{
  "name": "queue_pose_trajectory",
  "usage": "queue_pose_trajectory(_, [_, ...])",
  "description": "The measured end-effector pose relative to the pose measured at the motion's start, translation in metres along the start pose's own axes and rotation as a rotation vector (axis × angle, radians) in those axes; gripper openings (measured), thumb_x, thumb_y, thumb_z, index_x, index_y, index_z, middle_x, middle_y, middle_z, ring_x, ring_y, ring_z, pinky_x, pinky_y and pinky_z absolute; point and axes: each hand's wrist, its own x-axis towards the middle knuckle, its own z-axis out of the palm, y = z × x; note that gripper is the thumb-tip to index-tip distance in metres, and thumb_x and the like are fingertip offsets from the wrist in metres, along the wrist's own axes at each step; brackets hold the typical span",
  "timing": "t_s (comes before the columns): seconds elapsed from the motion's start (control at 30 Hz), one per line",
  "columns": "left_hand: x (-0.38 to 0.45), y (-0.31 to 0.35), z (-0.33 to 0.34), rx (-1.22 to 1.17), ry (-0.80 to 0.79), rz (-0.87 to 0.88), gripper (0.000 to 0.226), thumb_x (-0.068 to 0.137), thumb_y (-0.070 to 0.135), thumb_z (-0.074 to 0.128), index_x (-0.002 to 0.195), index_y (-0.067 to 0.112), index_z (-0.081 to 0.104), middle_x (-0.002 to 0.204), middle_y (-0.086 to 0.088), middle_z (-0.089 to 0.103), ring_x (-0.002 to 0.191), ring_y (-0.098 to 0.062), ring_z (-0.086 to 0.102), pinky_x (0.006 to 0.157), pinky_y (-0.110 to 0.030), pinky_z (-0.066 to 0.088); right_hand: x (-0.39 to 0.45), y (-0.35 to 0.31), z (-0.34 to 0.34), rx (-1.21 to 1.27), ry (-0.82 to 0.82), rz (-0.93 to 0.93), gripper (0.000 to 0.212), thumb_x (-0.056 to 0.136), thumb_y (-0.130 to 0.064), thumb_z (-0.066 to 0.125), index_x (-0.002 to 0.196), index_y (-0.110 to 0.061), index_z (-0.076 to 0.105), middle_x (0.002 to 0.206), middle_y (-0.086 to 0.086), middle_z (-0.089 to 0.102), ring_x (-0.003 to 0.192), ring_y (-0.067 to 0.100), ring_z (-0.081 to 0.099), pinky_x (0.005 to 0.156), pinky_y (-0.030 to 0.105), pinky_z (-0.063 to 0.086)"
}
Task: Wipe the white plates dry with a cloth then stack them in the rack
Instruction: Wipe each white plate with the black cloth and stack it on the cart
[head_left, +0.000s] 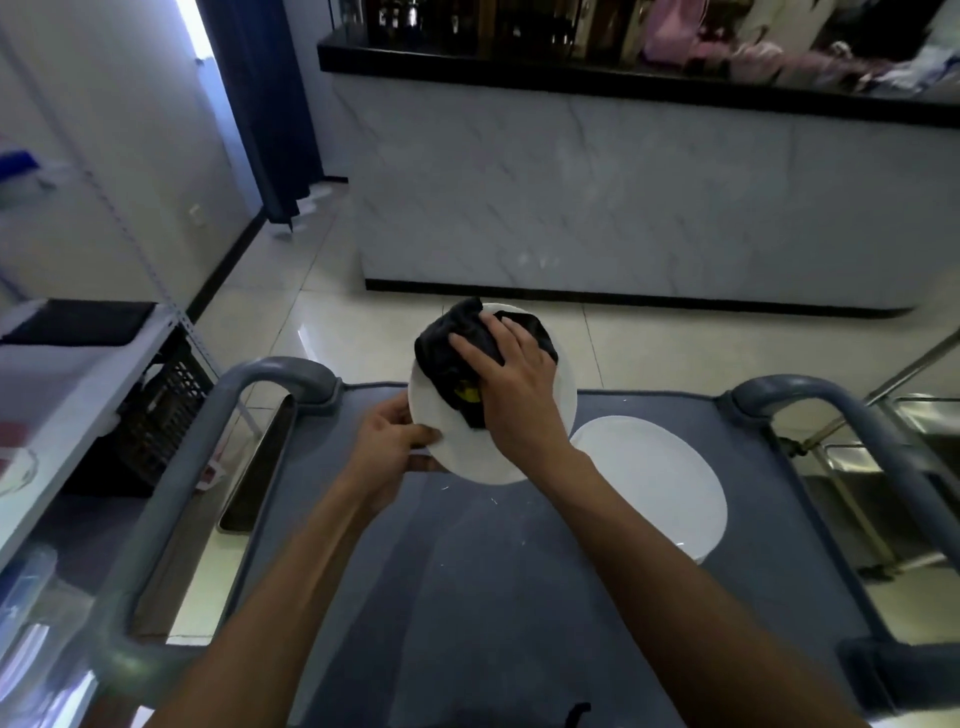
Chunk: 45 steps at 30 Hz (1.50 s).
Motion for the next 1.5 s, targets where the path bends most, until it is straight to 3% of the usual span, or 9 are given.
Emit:
queue_pose_trajectory(0.37, [0.005,-0.005,0.021,-0.22,0.085,-0.036,0.042,0.082,-0.018,0.053,0.107,0.011,0.07,0.096,-0.008,0.077,0.086,-0.032,0.07,0.061,-0.043,0.06,-0.009,0.044,-0.024,-0.033,0.03,0.165,0.054,0.095,-0.008,0.06,0.144,-0.027,0.052,0.156,0.009,0.038,0.144,0.033,0.03,0.107,0.056,0.034])
queue_pose_trajectory(0.5, [0.009,-0.007,0.022,-0.308,0.127,-0.036,0.044,0.084,-0.018,0.05,0.113,0.009,0.068,0.105,-0.009,0.075,0.092,-0.035,0.069,0.064,-0.046,0.06,-0.027,0.048,-0.021,0.04,0.077,0.243,0.047,0.098,-0.007,0.055,0.142,-0.026,0.056,0.155,0.008,0.04,0.141,0.032,0.034,0.106,0.052,0.038])
queue_pose_trajectory(0.63, [0.014,-0.007,0.024,-0.374,0.156,-0.025,0.046,0.083,-0.017,0.052,0.113,0.015,0.069,0.109,-0.006,0.075,0.096,-0.035,0.069,0.069,-0.049,0.06,-0.046,0.04,-0.011,0.18,0.109,0.318,0.046,0.099,-0.006,0.054,0.143,-0.022,0.055,0.156,0.01,0.038,0.139,0.031,0.032,0.116,0.046,0.033])
queue_pose_trajectory(0.83, [0.018,-0.011,0.027,-0.367,0.16,-0.011,0.048,0.085,-0.015,0.054,0.114,0.02,0.069,0.107,-0.007,0.076,0.09,-0.032,0.073,0.067,-0.046,0.06,-0.064,0.007,0.009,0.223,0.123,0.391,0.051,0.098,-0.009,0.058,0.146,-0.023,0.051,0.158,0.01,0.034,0.14,0.03,0.031,0.115,0.041,0.032])
queue_pose_trajectory(1.0, [0.02,-0.009,0.028,-0.3,0.144,0.01,0.049,0.085,-0.013,0.054,0.117,0.021,0.07,0.101,-0.013,0.074,0.077,-0.027,0.07,0.056,-0.034,0.057,-0.075,-0.015,0.02,0.219,0.134,0.384,0.05,0.098,-0.011,0.059,0.145,-0.026,0.051,0.157,0.008,0.035,0.141,0.026,0.029,0.115,0.031,0.023])
queue_pose_trajectory(1.13, [0.02,-0.011,0.025,-0.268,0.137,0.014,0.049,0.084,-0.011,0.053,0.117,0.021,0.071,0.097,-0.012,0.074,0.072,-0.024,0.067,0.054,-0.031,0.054,-0.079,-0.022,0.023,0.205,0.107,0.346,0.051,0.096,-0.006,0.057,0.144,-0.025,0.053,0.157,0.008,0.035,0.141,0.027,0.029,0.116,0.033,0.024])
queue_pose_trajectory(1.33, [0.023,-0.012,0.013,-0.318,0.123,0.003,0.05,0.084,-0.014,0.055,0.121,0.017,0.068,0.105,-0.014,0.075,0.085,-0.037,0.073,0.065,-0.046,0.061,-0.075,-0.004,0.018,0.263,0.109,0.372,0.053,0.094,-0.001,0.056,0.141,-0.026,0.056,0.16,0.005,0.029,0.146,0.025,0.024,0.118,0.034,0.023])
queue_pose_trajectory(1.5, [0.022,-0.007,0.007,-0.279,0.104,-0.015,0.046,0.084,-0.015,0.053,0.117,0.015,0.067,0.098,-0.007,0.077,0.08,-0.036,0.073,0.064,-0.049,0.061,-0.062,0.023,0.007,0.282,0.136,0.423,0.054,0.092,0.003,0.054,0.139,-0.025,0.059,0.16,0.007,0.03,0.142,0.029,0.029,0.118,0.043,0.031])
